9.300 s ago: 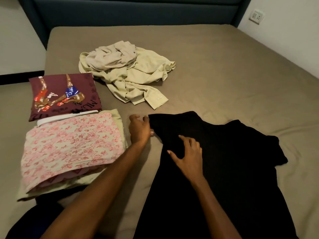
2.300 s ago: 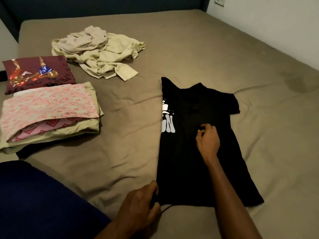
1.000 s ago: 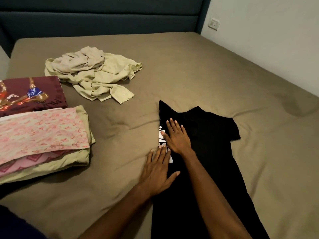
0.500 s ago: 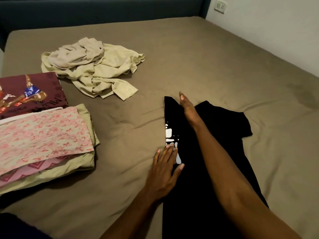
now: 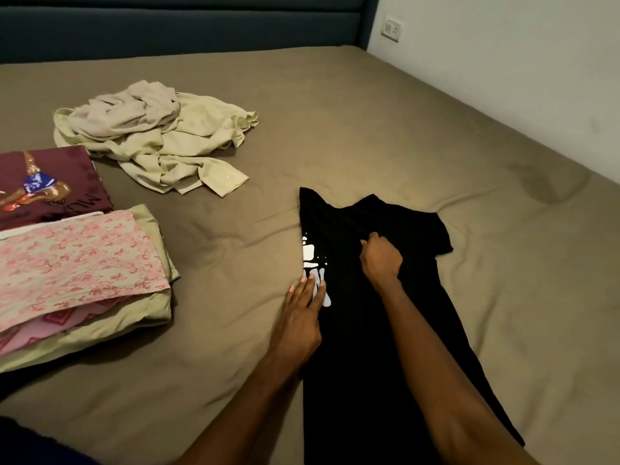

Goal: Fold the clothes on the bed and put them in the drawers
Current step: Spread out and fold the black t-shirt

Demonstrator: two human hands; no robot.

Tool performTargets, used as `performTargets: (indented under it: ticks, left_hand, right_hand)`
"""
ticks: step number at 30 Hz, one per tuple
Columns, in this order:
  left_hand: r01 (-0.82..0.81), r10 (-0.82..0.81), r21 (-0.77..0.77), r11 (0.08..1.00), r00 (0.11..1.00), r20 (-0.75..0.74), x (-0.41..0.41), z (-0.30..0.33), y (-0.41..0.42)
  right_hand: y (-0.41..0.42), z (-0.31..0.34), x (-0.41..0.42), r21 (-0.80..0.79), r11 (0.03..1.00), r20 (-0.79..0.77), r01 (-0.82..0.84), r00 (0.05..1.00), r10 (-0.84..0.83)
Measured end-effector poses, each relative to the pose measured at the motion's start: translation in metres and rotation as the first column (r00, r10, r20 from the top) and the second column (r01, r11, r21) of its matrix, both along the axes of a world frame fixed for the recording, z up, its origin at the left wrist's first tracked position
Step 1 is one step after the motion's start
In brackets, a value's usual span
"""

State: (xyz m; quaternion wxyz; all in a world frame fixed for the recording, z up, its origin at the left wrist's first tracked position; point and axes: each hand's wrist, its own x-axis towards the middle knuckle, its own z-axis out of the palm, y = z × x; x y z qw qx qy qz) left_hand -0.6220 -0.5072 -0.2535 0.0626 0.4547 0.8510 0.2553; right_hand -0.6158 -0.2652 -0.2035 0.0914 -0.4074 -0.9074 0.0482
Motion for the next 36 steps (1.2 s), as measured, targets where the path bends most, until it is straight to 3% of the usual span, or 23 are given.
performTargets:
  ticks: [3, 5, 7, 8, 11, 13, 16, 19, 26, 28, 30, 32, 36]
  left_hand:
    - [0.026, -0.026, 0.035, 0.999, 1.000, -0.010, 0.000, -0.004, -0.007]
    - [0.024, -0.023, 0.057, 0.998, 0.999, -0.024, 0.002, -0.003, -0.010]
    - [-0.003, 0.005, 0.055, 0.999, 0.999, -0.046, 0.006, 0.000, -0.010]
    - [-0.007, 0.008, 0.018, 1.000, 0.998, -0.061, 0.008, 0.003, -0.010]
    - [-0.014, 0.002, -0.096, 0.995, 0.993, -0.122, 0.013, 0.013, -0.014]
    - [0.019, -0.033, -0.152, 0.988, 0.996, -0.087, 0.022, 0.021, -0.023]
    - [0.149, -0.167, -0.183, 0.972, 0.982, -0.086, 0.047, 0.029, -0.055]
    - [0.226, -0.262, -0.190, 0.955, 0.946, -0.192, 0.087, 0.030, -0.089]
    - [0.077, -0.107, -0.177, 0.981, 0.980, -0.165, 0.146, 0.023, -0.104]
    - [0.141, -0.170, -0.141, 0.980, 0.959, -0.228, 0.149, 0.022, -0.109]
    - [0.256, -0.286, -0.132, 0.958, 0.895, -0.342, 0.149, 0.021, -0.112]
    - [0.335, -0.370, -0.158, 0.929, 0.821, -0.435, 0.150, 0.022, -0.113]
    - [0.496, -0.456, -0.089, 0.864, 0.694, -0.557, 0.152, 0.029, -0.109]
  right_hand:
    - [-0.031, 0.008, 0.007, 0.120, 0.993, -0.043, 0.021, 0.999, -0.016]
    - [-0.057, 0.004, 0.019, 0.133, 0.979, -0.111, -0.157, 0.979, 0.173]
    - [-0.071, -0.013, 0.039, 0.003, 0.927, -0.054, -0.375, 0.926, 0.374]
    - [-0.070, -0.020, 0.046, -0.072, 0.912, -0.010, -0.403, 0.915, 0.403]
    - [-0.056, -0.023, 0.049, -0.160, 0.933, 0.021, -0.322, 0.944, 0.329]
    - [-0.060, -0.010, 0.051, -0.184, 0.940, 0.013, -0.286, 0.956, 0.293]
    - [-0.098, -0.002, 0.080, -0.099, 0.928, -0.044, -0.359, 0.933, 0.356]
    - [-0.153, -0.010, 0.141, -0.109, 0.879, 0.000, -0.465, 0.884, 0.467]
    - [-0.192, -0.021, 0.248, -0.032, 0.900, 0.134, -0.434, 0.891, 0.434]
    - [-0.191, -0.018, 0.266, -0.040, 0.887, 0.103, -0.460, 0.881, 0.462]
    - [-0.183, -0.011, 0.283, -0.089, 0.914, -0.026, -0.396, 0.918, 0.395]
    - [-0.166, -0.004, 0.301, -0.127, 0.969, -0.207, -0.213, 0.961, 0.184]
    - [-0.117, 0.003, 0.333, -0.048, 0.990, -0.228, 0.134, 0.963, -0.141]
